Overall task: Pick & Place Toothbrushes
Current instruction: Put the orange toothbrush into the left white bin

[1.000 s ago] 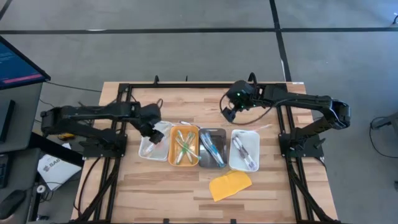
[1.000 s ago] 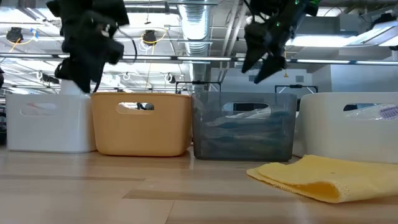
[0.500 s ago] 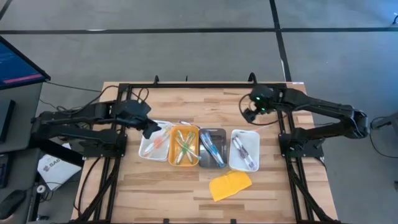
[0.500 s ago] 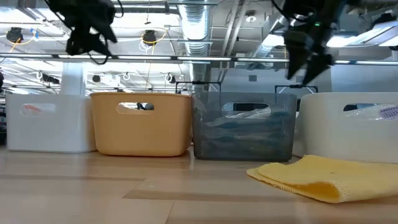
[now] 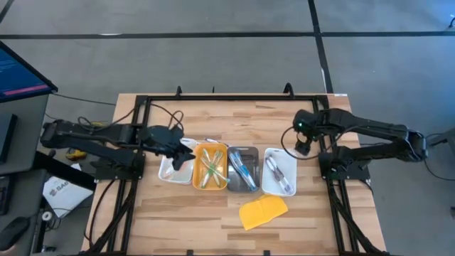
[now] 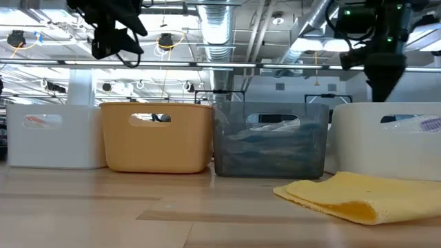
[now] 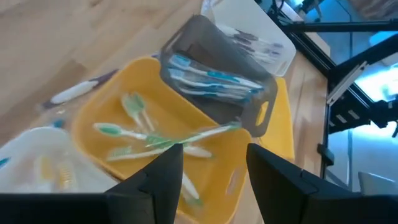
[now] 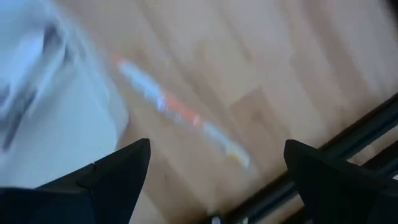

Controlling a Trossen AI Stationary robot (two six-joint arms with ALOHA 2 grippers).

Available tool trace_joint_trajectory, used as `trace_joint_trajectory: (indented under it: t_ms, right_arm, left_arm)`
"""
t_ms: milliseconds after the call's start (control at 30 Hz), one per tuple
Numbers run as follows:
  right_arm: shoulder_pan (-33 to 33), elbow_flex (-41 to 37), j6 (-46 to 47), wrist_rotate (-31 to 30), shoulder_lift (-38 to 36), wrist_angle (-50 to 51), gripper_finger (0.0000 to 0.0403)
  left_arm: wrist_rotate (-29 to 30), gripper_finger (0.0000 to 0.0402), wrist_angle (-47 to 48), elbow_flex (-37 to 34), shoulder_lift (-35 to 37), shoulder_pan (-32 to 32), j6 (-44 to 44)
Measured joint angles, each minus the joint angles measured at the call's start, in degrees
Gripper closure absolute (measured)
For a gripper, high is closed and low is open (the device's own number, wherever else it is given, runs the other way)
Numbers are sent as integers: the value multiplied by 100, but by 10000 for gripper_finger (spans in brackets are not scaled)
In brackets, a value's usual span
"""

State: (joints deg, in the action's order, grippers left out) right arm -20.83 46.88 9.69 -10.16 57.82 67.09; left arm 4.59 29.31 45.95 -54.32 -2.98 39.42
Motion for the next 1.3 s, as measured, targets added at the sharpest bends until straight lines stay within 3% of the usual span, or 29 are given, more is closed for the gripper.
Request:
trace_joint_trajectory:
  t_ms: [333, 667, 933, 1167, 1300]
  right_arm:
    - [439, -161, 116, 59, 220, 5, 38]
    - [136, -248, -72, 325, 733, -80, 38]
    - [126, -245, -197, 880, 780, -81, 38]
    - [-45, -245, 186, 879, 777, 244, 38]
    - [-213, -243, 930, 883, 785, 387, 38]
  left_arm:
    - [6, 229, -562, 0, -595, -492, 586]
    - [20, 229, -821, 0, -658, -831, 556]
    - [40, 229, -842, 0, -656, -834, 338]
    - [40, 229, -875, 0, -656, -833, 229]
    - [107, 229, -887, 0, -656, -833, 36]
